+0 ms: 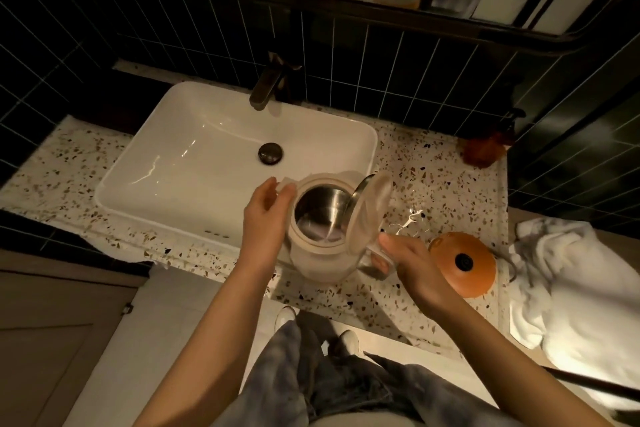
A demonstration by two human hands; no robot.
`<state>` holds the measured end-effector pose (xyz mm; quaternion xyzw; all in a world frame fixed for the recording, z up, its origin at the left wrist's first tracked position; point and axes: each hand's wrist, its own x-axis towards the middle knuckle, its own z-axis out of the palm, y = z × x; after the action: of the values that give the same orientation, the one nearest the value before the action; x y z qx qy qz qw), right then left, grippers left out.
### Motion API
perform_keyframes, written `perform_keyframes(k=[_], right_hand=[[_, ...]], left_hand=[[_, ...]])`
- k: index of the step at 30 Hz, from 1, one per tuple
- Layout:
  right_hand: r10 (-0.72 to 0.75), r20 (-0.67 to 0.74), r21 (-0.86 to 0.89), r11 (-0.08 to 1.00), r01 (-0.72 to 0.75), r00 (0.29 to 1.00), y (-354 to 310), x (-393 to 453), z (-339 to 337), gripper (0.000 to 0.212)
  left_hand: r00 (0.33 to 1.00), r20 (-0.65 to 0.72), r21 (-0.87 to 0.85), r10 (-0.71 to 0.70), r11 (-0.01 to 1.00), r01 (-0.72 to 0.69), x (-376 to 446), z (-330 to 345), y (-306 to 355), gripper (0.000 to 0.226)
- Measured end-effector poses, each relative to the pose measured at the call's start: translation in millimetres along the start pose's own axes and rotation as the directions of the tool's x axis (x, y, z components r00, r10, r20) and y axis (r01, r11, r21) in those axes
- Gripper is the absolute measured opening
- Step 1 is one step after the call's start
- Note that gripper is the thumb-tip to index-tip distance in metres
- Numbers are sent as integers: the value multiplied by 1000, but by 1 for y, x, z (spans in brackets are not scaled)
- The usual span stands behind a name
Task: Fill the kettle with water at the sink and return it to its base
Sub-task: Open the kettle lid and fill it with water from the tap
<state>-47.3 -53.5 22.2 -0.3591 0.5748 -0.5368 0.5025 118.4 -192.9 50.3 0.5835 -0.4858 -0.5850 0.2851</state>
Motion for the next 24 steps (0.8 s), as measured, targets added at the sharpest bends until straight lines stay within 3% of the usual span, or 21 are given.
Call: perform_keyframes(k=[3, 8, 13, 19, 24], right_hand=[[16, -32, -12, 1000, -17, 999, -1, 4, 1, 66], [39, -106, 3, 999, -39, 994, -10, 25, 9, 64], [89, -229, 0, 996, -91, 969, -19, 66, 32, 37], [156, -252, 45, 988, -150, 955, -19, 134, 67, 37], [311, -276, 97, 950, -296, 909, -7, 195, 84, 36]], left_hand=[[985, 135, -101, -110, 987, 124, 8, 0, -7, 42], [963, 238, -181, -127, 968, 172, 26, -4, -11, 39], [955, 282, -220, -96, 962, 161, 61, -26, -7, 34], [941, 334, -209, -60, 968, 136, 126, -56, 10, 35], [923, 295, -117, -246, 950, 290, 185, -65, 16, 35]])
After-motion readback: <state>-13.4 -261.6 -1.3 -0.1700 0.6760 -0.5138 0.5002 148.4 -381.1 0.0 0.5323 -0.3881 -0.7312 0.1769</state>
